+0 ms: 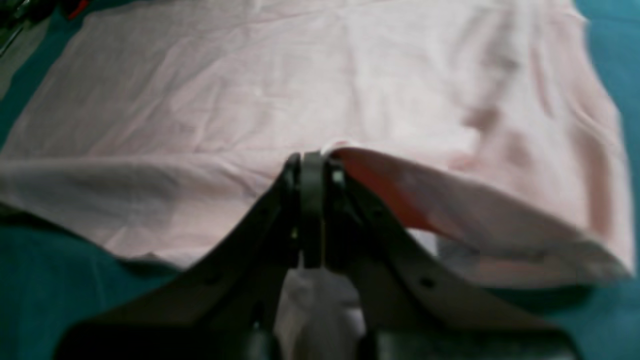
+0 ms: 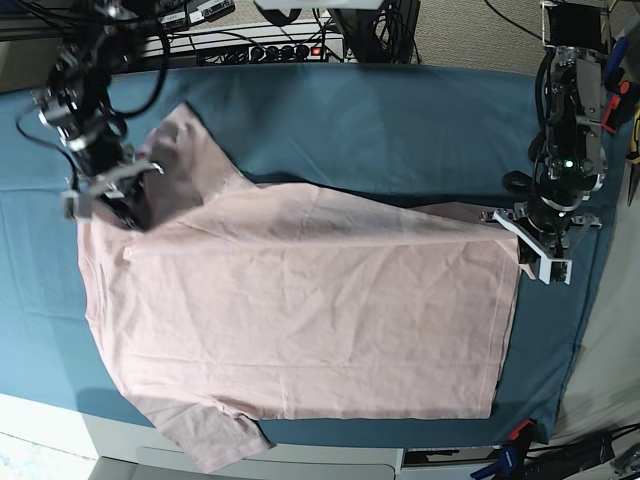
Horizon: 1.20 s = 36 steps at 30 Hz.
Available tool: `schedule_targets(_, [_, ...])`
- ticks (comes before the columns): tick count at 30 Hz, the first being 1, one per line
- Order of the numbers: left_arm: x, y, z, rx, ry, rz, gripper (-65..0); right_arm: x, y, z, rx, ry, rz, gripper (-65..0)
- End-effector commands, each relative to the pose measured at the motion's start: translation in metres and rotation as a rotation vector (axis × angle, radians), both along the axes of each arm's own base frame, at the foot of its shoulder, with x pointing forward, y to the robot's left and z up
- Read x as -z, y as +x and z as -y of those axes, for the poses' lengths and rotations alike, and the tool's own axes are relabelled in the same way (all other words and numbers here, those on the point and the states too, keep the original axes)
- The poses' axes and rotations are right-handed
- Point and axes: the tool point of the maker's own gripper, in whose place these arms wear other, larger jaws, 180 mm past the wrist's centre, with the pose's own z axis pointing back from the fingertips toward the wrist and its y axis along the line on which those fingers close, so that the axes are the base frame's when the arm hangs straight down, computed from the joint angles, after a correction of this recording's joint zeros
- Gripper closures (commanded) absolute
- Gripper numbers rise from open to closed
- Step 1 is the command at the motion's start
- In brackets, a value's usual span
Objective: Fold the T-shirt properly
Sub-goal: 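Lower the right gripper to the shoulder by the sleeve and grasp, then fold the held shirt edge over the body with both grippers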
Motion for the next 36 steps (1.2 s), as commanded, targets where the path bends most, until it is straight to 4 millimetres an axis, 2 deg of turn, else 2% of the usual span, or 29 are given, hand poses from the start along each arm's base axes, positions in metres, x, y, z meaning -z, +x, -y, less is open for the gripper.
schedule_targets(1, [-0.016, 0.008, -0.005, -0.004, 0.019, 0.056, 0.0, -0.016, 0.013, 0.003, 0.0, -0.004, 0.068, 0.0])
schedule_targets(7, [-0.022, 0.013, -0.006, -0.005, 0.019, 0.072, 0.0, -0.011, 0.045, 0.015, 0.043, 0.059, 0.083, 0.0])
schedule_targets(13, [-0.032, 0.031, -0.012, -0.022, 0.017, 0.101, 0.0, -0.009, 0.076, 0.031, 0.07, 0.108, 0.089, 0.0])
schedule_targets(22, [-0.021, 0.061, -0.021, -0.078, -0.058, 0.07, 0.0, -0.013, 0.116, 0.065, 0.117, 0.151, 0.079, 0.0])
schedule_targets(29, [-0.007, 0.07, -0.001, -0.087, -0.149, 0.046, 0.0, -0.006, 0.134, 0.076, 0.137, 0.213, 0.046, 0.0])
schedule_targets(36, [-0.011, 0.076, 0.007, -0.069, -0.123, 0.066, 0.0, 0.002, 0.138, 0.088, 0.173, 0.193, 0.025, 0.0])
